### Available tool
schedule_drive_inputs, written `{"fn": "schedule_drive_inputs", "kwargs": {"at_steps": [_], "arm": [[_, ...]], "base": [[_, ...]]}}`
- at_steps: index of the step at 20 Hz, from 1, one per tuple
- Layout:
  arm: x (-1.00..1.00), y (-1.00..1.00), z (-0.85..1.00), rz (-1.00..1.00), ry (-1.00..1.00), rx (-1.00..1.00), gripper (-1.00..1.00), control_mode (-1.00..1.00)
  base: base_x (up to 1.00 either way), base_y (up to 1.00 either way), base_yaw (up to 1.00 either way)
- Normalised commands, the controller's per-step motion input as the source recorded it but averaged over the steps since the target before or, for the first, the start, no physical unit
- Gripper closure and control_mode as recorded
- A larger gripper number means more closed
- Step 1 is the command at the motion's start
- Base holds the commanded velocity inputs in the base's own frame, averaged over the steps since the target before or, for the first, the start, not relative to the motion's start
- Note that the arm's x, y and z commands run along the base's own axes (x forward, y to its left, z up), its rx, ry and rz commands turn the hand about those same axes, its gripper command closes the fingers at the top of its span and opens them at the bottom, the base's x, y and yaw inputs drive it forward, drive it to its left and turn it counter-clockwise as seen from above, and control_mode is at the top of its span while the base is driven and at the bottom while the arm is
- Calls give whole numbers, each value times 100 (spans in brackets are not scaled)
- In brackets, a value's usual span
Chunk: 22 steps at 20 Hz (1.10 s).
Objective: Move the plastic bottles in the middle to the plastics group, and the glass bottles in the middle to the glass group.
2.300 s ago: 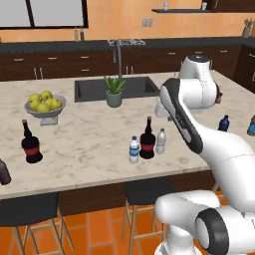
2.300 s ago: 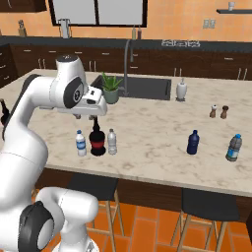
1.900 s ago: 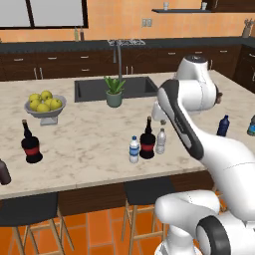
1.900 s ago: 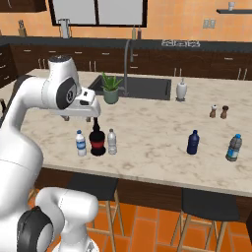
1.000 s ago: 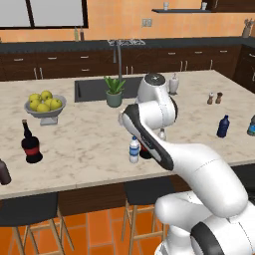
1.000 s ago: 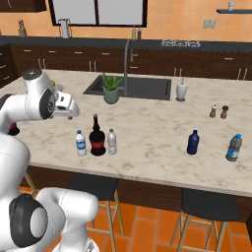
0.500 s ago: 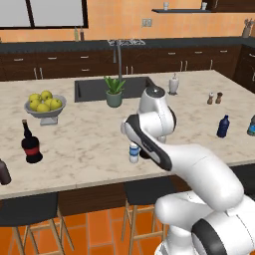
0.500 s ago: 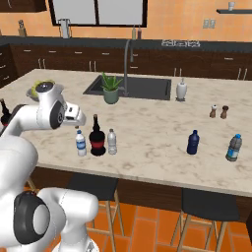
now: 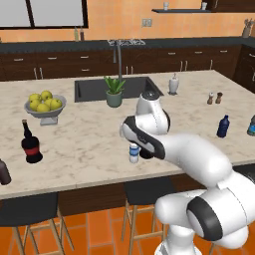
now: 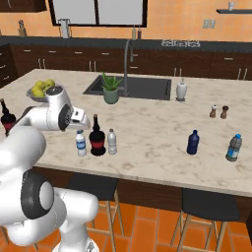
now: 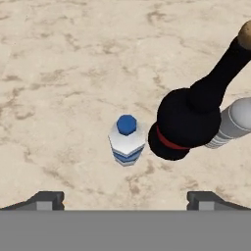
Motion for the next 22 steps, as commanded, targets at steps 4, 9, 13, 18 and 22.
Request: {"fn": "schedule_drive_inputs", "kwargs": {"at_steps": [4,9,13,18,22], "arm": [[27,0,-28,0,-1,0,-100,-100],[25,0,-30,0,0,0,-100,-100],[3,0,-32,-1,0,0,-100,-100],[0,0,-29,-5,0,0,-100,-100],[10,0,-10,-14,0,2,-100,-100]], "base": [[0,0,0],[0,0,0],[0,0,0],[0,0,0],[0,0,0]]}}
